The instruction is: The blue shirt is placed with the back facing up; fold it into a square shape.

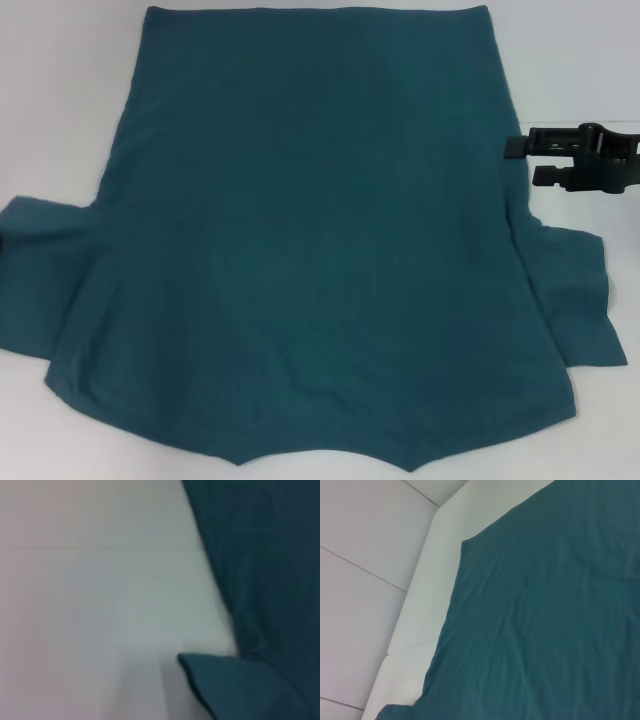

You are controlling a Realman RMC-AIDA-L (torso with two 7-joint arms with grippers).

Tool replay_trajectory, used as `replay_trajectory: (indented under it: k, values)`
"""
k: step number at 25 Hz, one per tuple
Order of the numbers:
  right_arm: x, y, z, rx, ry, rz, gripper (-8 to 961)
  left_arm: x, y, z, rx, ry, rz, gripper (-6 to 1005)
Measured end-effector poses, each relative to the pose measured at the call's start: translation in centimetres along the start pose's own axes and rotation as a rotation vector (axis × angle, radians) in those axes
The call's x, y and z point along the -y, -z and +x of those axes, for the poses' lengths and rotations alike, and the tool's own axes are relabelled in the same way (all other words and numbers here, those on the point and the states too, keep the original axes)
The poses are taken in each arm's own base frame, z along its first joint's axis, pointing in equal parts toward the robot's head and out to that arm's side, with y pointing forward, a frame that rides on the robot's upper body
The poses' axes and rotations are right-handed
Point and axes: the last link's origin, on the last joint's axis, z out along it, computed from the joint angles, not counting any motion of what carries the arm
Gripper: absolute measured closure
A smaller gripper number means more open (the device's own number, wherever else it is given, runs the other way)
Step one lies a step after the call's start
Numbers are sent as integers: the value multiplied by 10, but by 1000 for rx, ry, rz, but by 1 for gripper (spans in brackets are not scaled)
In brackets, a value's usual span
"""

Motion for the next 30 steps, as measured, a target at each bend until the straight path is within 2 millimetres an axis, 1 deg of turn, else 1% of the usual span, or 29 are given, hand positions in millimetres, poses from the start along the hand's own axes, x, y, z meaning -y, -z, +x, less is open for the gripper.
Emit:
replay_trajectory:
  k: [7,10,14,18,22,23,24,27,30]
  values:
    - [0,0,-1,3,1,0,111,5,4,4,-22,29,34,997]
    - [-2,-1,-2,1,5,-2,113,1,7,9,-24,21,38,997]
    - [-3,-2,-2,-3,6,-4,116,-12,11,15,7,15,3,997]
    - [-3,-2,-1,-4,6,-4,118,-35,19,23,50,31,-65,997]
    - [-3,-3,-1,-5,6,-4,121,-63,26,36,108,43,-105,997]
    - [-3,-3,-1,-5,6,-4,121,-66,27,38,116,42,-109,997]
    - [-3,-3,-1,-5,6,-5,122,-78,29,43,134,31,-122,997]
    - [-3,-4,0,-7,5,-6,124,-98,30,52,151,7,-138,996]
    - [-3,-4,0,-8,5,-6,126,-117,24,58,166,-22,-149,990]
